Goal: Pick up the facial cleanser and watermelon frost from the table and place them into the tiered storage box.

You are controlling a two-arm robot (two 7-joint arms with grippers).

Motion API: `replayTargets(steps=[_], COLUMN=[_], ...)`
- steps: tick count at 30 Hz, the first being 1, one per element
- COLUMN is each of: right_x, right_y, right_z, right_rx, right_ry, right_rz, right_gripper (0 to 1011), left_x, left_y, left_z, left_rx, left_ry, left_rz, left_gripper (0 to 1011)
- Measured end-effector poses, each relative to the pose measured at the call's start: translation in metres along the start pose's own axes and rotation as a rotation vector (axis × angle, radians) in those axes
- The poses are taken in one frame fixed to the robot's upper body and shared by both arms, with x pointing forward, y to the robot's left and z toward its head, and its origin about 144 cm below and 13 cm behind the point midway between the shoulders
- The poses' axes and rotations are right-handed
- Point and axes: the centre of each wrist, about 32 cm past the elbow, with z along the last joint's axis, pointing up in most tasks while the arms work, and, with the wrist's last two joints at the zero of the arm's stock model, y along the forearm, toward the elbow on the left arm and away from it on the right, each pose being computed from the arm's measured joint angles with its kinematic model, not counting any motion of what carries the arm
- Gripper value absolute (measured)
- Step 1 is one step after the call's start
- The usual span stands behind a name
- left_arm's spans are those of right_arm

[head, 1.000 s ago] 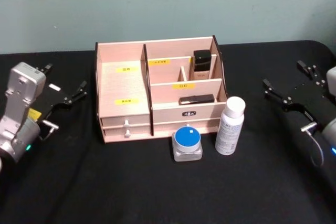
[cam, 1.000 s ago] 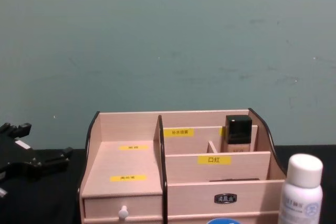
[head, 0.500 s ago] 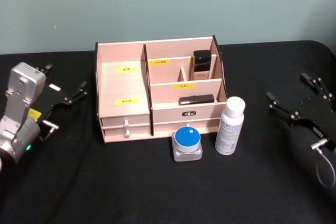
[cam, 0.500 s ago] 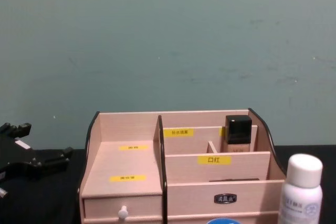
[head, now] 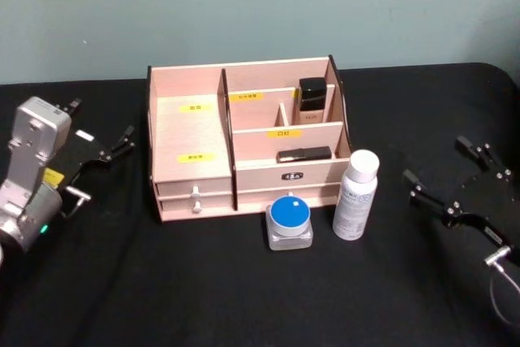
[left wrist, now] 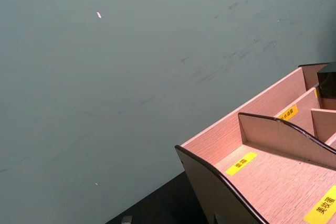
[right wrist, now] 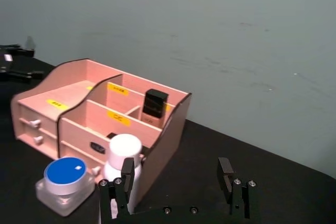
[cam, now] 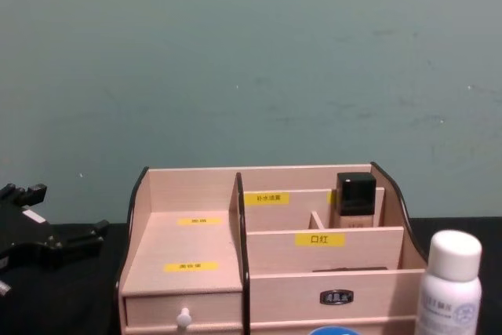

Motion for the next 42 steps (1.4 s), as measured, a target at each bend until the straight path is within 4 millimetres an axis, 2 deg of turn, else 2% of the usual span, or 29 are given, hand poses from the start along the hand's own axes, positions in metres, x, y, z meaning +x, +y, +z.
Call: replayTargets(steps=[16, 42], right_x=[-0.013, -0.012], right_y=[-0.004, 0.041], right_z=[-0.006, -0.027], right_rx=[-0.052, -0.119], right_ry=[0.108, 0.189], right_rz=[0.119, 0.171], right_gripper=[1002, 1002], left_x=[0.000, 0.000], left_y=[0.000, 0.000], left_z=[0.000, 0.000], left_rx=[0.000, 0.000], left_ry=[0.000, 0.000], left_rz=[0.000, 0.000], left_gripper=[1009, 1010])
